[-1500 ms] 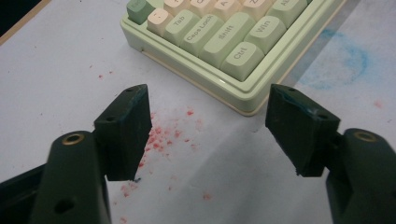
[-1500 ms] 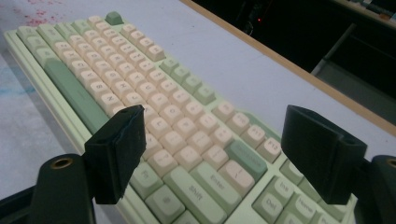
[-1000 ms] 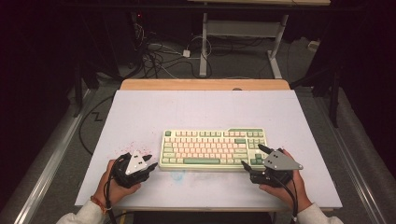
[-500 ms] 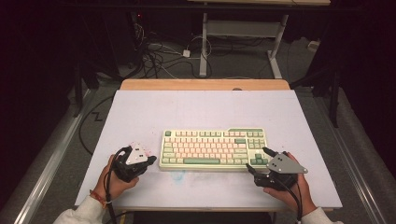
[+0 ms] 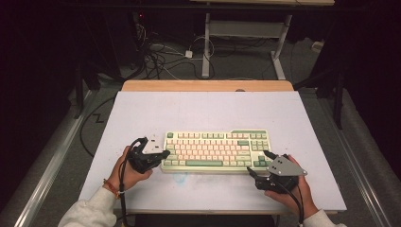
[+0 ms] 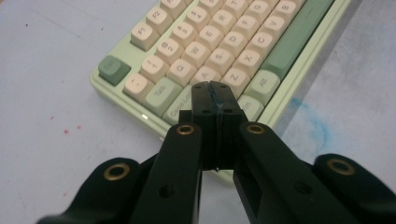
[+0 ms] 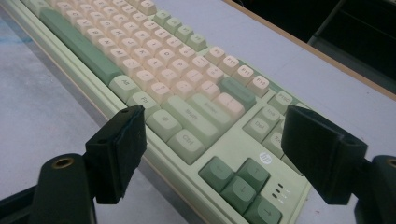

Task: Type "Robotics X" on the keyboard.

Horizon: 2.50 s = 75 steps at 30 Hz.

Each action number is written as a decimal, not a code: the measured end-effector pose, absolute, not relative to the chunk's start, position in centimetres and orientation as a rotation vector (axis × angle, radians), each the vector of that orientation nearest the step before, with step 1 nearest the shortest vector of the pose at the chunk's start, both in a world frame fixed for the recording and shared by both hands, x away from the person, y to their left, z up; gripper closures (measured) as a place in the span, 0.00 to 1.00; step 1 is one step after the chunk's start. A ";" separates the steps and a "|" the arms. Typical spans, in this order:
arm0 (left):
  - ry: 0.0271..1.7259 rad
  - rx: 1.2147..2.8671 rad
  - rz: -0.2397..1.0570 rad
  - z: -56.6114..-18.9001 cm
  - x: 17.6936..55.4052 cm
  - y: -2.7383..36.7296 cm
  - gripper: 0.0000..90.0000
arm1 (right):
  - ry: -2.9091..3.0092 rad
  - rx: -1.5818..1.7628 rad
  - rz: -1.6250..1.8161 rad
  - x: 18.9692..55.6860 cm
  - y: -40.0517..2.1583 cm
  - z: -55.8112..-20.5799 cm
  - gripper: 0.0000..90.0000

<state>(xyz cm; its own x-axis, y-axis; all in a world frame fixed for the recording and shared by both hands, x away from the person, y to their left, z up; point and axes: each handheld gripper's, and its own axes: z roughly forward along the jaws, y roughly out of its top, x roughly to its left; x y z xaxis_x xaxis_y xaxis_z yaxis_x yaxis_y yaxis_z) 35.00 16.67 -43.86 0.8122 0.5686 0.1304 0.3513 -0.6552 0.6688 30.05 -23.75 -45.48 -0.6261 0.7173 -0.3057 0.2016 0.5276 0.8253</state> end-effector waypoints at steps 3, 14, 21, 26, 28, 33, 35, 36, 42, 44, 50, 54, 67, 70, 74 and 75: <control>0.653 2.352 0.430 -43.8 35.5 15.7 0.98 | 2.126 0.747 1.024 30.1 -23.7 -45.5 0.25; 0.580 2.385 0.387 -44.2 36.9 11.9 0.98 | 2.114 0.741 1.001 30.2 -23.8 -45.5 0.25; 0.552 2.413 0.368 -44.8 37.5 10.4 0.98 | 2.117 0.740 1.002 30.2 -23.8 -45.5 0.25; 0.536 2.425 0.360 -45.0 37.5 9.9 0.98 | 2.129 0.734 1.003 30.2 -23.8 -45.6 0.25; 0.531 2.427 0.356 -45.1 37.5 9.7 0.98 | 2.130 0.730 1.000 30.2 -23.8 -45.6 0.25; 0.521 2.438 0.352 -45.2 37.4 9.4 0.98 | 2.128 0.729 0.999 30.2 -23.8 -45.6 0.26; 0.521 2.441 0.354 -45.2 37.4 9.4 0.98 | 2.127 0.734 0.998 30.2 -23.8 -45.6 0.26; 0.521 2.441 0.354 -45.2 37.4 9.4 0.98 | 2.127 0.728 0.997 30.2 -23.8 -45.6 0.26; 0.520 2.454 0.364 -45.6 37.5 9.4 0.98 | 2.144 0.728 0.985 30.2 -23.7 -45.8 0.26; 0.513 2.461 0.367 -45.5 37.5 9.4 0.98 | 2.147 0.726 0.986 30.2 -23.7 -45.8 0.26; 0.494 2.449 0.416 -44.9 37.1 9.7 0.97 | 2.140 0.724 0.988 30.2 -23.7 -45.7 0.26; 0.493 2.429 0.450 -44.5 36.9 10.0 0.96 | 2.136 0.727 0.992 30.2 -23.8 -45.6 0.26; 0.493 2.331 0.557 -43.7 35.8 11.6 0.68 | 2.135 0.724 0.997 30.1 -23.8 -45.5 0.26; 0.510 2.307 0.618 -43.6 35.3 12.0 0.59 | 2.133 0.725 0.999 30.1 -23.8 -45.5 0.26; 0.518 2.288 0.677 -43.6 34.8 12.3 0.43 | 2.134 0.725 0.997 30.1 -23.8 -45.5 0.26; 0.516 2.280 0.688 -43.7 34.6 12.4 0.42 | 2.133 0.730 0.997 30.1 -23.8 -45.5 0.26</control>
